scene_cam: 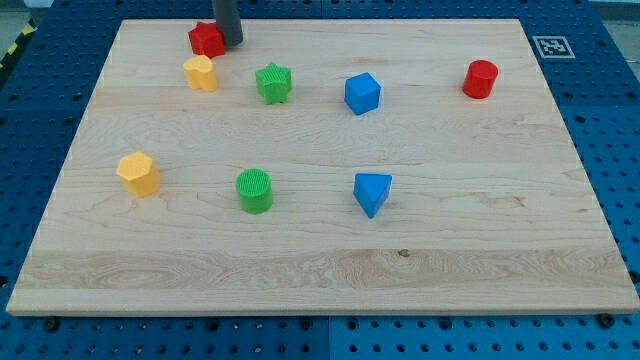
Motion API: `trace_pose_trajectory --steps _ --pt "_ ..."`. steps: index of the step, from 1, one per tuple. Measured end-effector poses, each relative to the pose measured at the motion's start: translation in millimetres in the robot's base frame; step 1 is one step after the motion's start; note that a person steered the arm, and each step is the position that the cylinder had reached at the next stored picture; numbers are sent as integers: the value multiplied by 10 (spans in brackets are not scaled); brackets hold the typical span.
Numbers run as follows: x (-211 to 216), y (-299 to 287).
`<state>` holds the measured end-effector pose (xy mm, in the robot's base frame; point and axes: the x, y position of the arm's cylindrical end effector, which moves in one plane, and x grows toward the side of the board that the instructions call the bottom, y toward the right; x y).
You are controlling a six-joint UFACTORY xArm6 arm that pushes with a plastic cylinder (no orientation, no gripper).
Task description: Move the yellow heart to the bottom left of the green star
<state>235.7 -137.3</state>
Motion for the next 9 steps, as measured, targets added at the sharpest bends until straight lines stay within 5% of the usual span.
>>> trace_pose_trajectory --steps 2,5,6,9 --pt "0 -62" --pt "281 1208" --pt "516 1171" --pt "503 -270"
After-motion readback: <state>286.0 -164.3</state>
